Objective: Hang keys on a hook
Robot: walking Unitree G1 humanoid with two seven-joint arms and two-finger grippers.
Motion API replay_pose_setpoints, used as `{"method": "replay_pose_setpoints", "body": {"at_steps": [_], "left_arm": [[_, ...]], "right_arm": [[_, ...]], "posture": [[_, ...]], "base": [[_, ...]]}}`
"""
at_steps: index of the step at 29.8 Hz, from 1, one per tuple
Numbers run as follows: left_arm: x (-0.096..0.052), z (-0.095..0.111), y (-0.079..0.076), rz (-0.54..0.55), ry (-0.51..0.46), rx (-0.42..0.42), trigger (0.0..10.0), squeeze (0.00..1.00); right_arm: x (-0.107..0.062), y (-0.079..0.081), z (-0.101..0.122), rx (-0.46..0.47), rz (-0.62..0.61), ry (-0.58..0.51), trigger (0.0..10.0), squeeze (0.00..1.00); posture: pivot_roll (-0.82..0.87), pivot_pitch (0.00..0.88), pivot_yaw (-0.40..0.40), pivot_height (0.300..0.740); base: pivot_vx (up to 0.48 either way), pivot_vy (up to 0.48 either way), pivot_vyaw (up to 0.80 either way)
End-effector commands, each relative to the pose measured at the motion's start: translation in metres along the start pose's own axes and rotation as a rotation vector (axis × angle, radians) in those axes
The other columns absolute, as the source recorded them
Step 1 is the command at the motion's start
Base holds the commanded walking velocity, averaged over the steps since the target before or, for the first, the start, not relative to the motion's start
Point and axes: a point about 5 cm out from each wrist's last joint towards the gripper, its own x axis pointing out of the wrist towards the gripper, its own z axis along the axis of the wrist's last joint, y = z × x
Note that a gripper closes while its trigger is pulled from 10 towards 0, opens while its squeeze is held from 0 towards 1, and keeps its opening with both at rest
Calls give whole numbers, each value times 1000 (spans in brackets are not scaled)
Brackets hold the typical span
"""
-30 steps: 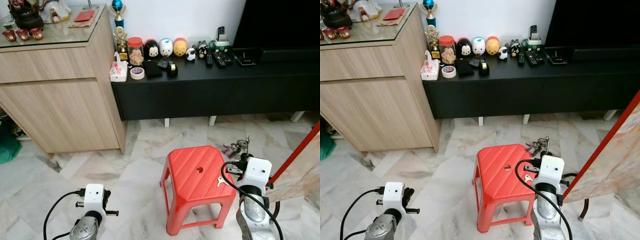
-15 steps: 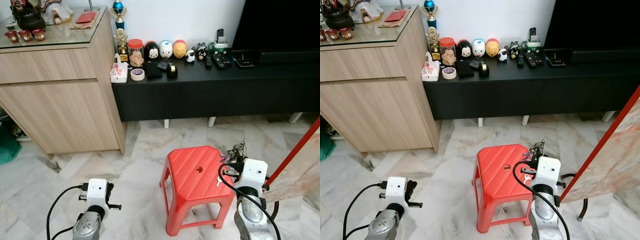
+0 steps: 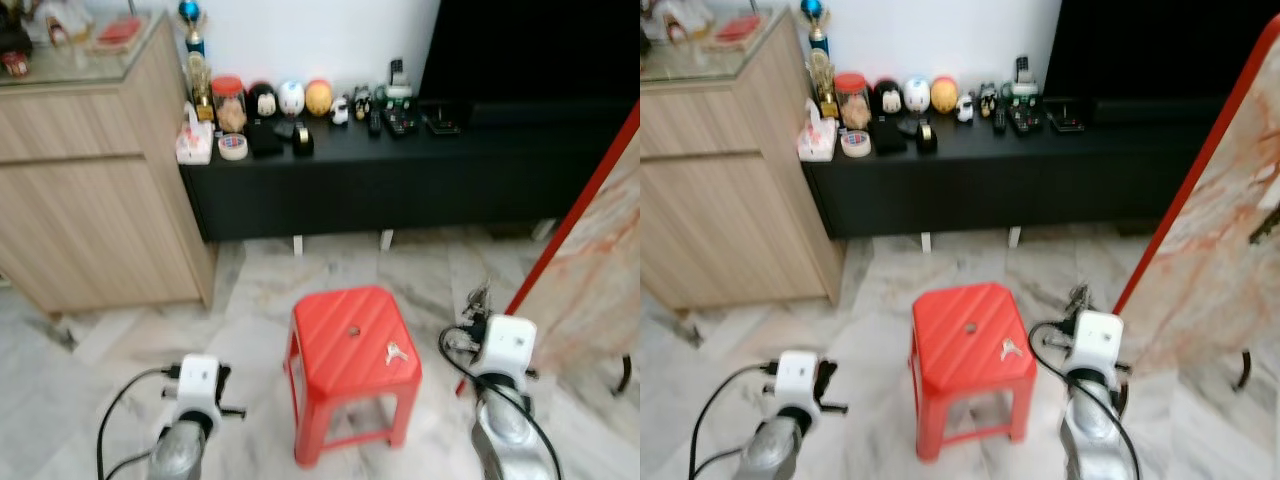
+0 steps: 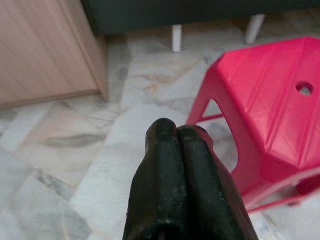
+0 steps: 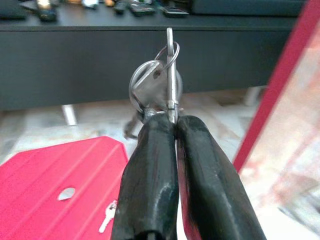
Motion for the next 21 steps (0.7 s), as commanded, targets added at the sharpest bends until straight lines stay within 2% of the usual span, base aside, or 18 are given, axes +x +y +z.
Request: {"method": "replay_pose_setpoints", "body": {"at_steps": [1,12,21], "left_arm": [[-1,-4,-4,-14,17,-8,10000,0],[-4,-9,-2,-15,42,-7,10000,0],[-2,-9,-6,-19,54,-5,10000,0]], "right_arm": [[1,-9,5,-2,-12,-12,10000,0],[3,0,12,-9,87,-3,10000,0],[2,1,13,-8,111,13,10000,0]], "posture": [[-6,28,-10,740],[-8,31,-12,740],[-8,34,-12,740]], "base": [[0,-480,0],[0,-480,0],[0,-480,0]]}}
